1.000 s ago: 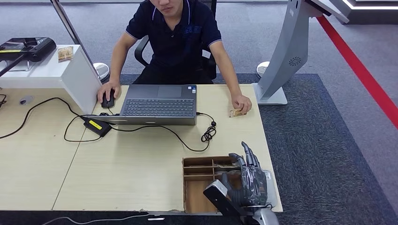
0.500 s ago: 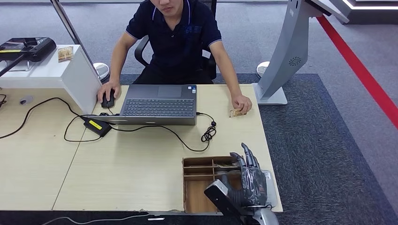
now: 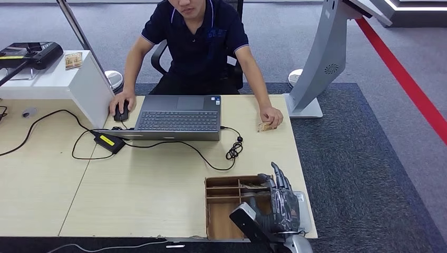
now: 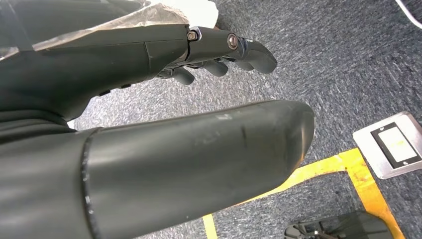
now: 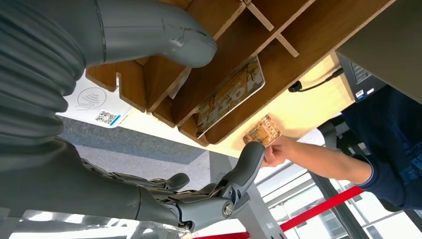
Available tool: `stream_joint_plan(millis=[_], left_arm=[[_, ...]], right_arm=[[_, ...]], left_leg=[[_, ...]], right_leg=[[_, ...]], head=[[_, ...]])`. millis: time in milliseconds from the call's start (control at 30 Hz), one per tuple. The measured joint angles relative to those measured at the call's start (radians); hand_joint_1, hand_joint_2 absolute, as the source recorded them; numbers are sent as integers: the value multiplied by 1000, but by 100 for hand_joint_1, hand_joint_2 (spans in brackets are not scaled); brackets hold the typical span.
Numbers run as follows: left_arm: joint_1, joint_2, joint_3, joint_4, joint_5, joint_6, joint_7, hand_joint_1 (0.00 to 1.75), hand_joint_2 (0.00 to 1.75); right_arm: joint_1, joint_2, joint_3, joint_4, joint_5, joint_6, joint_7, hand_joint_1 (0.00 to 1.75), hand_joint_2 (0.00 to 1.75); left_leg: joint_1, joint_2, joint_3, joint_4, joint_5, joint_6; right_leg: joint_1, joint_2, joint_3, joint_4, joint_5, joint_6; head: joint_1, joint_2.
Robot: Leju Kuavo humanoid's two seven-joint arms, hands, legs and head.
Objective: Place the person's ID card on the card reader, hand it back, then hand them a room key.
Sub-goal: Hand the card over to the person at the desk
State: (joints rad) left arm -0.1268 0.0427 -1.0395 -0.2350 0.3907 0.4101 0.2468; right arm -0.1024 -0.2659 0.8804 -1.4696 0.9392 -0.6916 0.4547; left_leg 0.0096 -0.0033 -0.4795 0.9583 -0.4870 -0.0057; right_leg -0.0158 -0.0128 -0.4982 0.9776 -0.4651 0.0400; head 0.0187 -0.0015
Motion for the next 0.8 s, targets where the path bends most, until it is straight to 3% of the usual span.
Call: stream_joint_plan(millis=[300, 800], left_arm=[[0, 0, 0, 0, -2, 0, 0, 0, 0], [0, 0, 0, 0, -5, 0, 0, 0, 0]], right_arm=[[0, 0, 0, 7, -3, 0, 0, 65, 175], [-1, 5, -8, 21, -12, 0, -19, 59, 175]], left_leg=[[0, 0, 0, 0, 0, 0], [0, 0, 0, 0, 0, 0]], right_leg=[[0, 0, 0, 0, 0, 0], [0, 0, 0, 0, 0, 0]], head=[[0, 0], [0, 0]])
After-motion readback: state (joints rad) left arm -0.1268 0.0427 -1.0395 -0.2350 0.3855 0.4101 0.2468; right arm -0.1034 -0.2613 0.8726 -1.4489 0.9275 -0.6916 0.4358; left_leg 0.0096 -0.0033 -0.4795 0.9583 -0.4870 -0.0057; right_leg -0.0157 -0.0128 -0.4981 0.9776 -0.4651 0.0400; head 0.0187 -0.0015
